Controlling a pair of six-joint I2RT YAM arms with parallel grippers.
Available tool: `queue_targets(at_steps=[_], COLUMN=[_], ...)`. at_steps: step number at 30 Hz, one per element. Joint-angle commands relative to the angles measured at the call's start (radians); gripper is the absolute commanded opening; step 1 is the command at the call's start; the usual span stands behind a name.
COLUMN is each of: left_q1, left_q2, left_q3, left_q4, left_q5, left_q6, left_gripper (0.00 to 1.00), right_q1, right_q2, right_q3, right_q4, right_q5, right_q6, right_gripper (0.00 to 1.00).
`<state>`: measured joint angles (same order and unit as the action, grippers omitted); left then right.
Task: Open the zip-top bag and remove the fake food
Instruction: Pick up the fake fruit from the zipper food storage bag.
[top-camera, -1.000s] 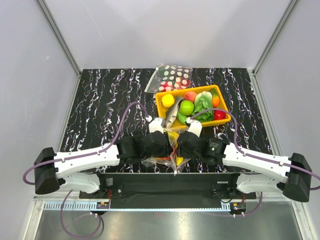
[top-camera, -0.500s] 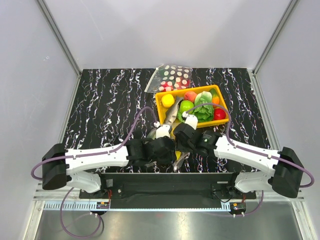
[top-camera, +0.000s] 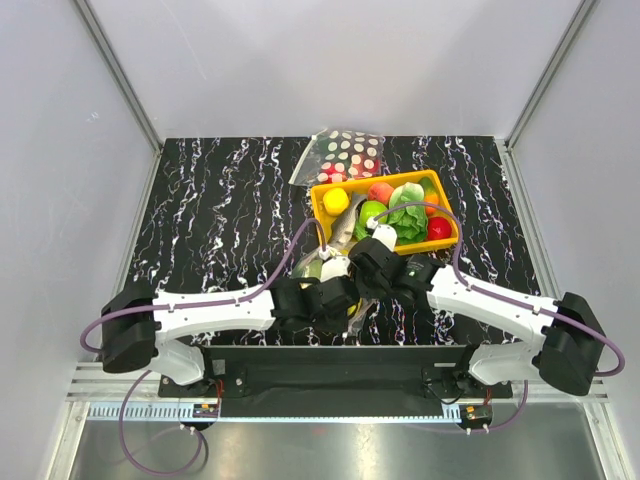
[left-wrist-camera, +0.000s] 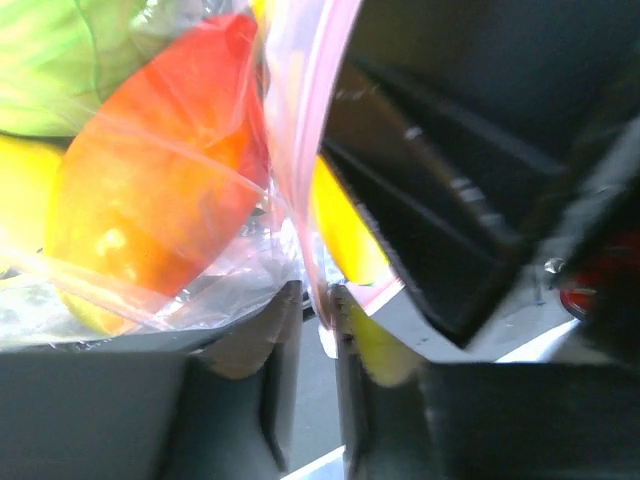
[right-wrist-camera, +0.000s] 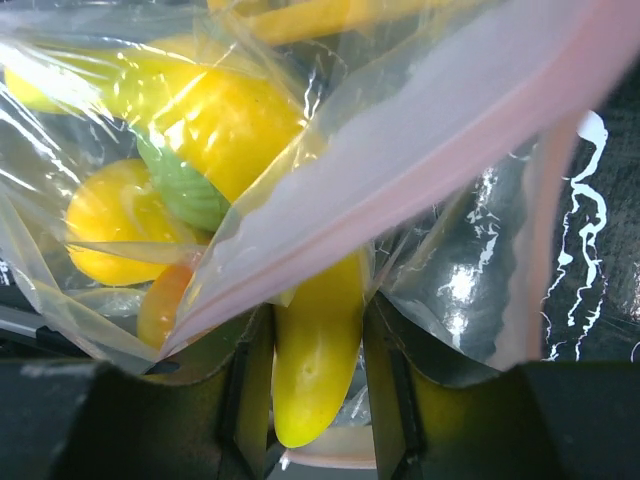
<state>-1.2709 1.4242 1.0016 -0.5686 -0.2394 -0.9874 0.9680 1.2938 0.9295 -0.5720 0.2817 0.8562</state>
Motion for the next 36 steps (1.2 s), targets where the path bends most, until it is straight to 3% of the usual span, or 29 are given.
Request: queue_targets(at_steps=[1, 10, 15, 23, 36], left_q1=[-0.008, -0.007, 0.013, 0.159, 0.321], left_q2=[0.021, 0.03, 0.051, -0.005, -0.09], left_q3=[0.04, 0.034, 0.092, 0.081, 0.055], left_q4=[-0.007, -0.039, -0.048, -0.007, -0.039], left_q5=[0.032, -0.021, -0.052, -0.026, -0.031], left_q6=[0.021, 0.015, 0.042, 0.058, 0.127], left_gripper=[0.19, 0.05, 0.06, 0.06, 0.06], right_q1=[-0.037, -0.066, -0.064, -0.064, -0.066], right_q2=[-0.042, -0.09, -0.108, -0.134, -0.154], right_q3=[0.063, 0.1, 0.132, 0.173, 0.197], right_q4=[0.046, -0.054, -0.164, -0.345, -0.477], right_q5=[0.014, -0.123, -0.266, -0.41, -0.467], right_q6=[0.001, -0.039, -0.068, -0.109, -0.129], right_gripper=[0.21, 0.21, 0.21, 0.21, 0.21])
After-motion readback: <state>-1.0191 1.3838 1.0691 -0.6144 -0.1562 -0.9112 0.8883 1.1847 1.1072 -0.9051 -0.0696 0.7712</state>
